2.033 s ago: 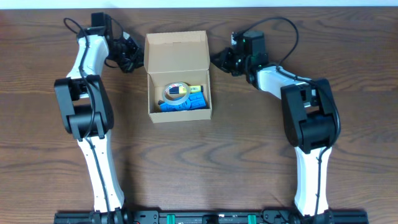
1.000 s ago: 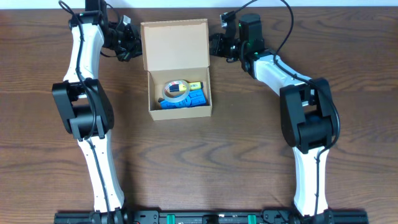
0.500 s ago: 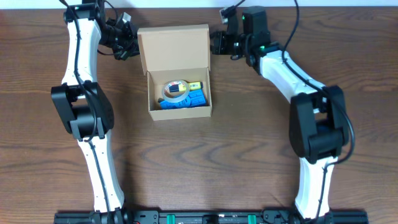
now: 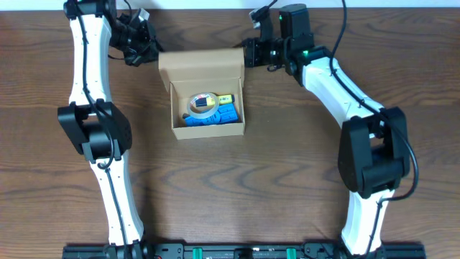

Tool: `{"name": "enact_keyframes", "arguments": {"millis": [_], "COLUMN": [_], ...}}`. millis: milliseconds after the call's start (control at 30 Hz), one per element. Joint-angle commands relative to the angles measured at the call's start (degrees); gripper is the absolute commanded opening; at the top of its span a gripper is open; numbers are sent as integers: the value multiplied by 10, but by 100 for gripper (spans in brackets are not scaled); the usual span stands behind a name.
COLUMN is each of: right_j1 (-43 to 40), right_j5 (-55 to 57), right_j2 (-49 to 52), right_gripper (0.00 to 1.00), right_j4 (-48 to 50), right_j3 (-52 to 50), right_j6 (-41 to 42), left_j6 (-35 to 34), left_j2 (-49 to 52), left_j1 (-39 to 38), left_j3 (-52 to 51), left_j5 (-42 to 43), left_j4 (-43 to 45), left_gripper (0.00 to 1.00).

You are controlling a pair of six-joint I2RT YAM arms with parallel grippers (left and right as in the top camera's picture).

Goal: Pack container
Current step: 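Press the lid down onto the box with the right gripper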

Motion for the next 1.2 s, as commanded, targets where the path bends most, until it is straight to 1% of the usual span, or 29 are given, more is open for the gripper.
{"name": "enact_keyframes", "arguments": {"millis": [0, 200, 433, 633, 733, 933, 1167], "right_j1": [19, 54, 116, 174, 194, 215, 226], "right_j5": [1, 94, 177, 275, 283, 291, 292], "right_j2": [-53, -111, -129, -119, -104, -66, -25], "right_gripper": [1, 1, 1, 2, 1, 1, 1], "right_j4": [-34, -144, -210, -244, -252, -263, -278], "right_j3": [11, 11, 11, 11, 11, 11, 11], "right_j6": [-54, -99, -118, -118, -118, -117, -117], "left_j6": [36, 42, 38, 3, -17, -35, -43], "left_j2": [5, 3, -17, -36, -41, -43, -43], "left_j1": [-3, -12, -22, -25, -25, -26, -32], "left_j3": [23, 24, 24, 24, 24, 24, 24], "left_j5": [-35, -107, -153, -214, -243, -273, -302], "left_j4": [-32, -100, -101, -101, -101, -101, -101], "left_gripper": [5, 5, 5, 5, 5, 5, 5]}}
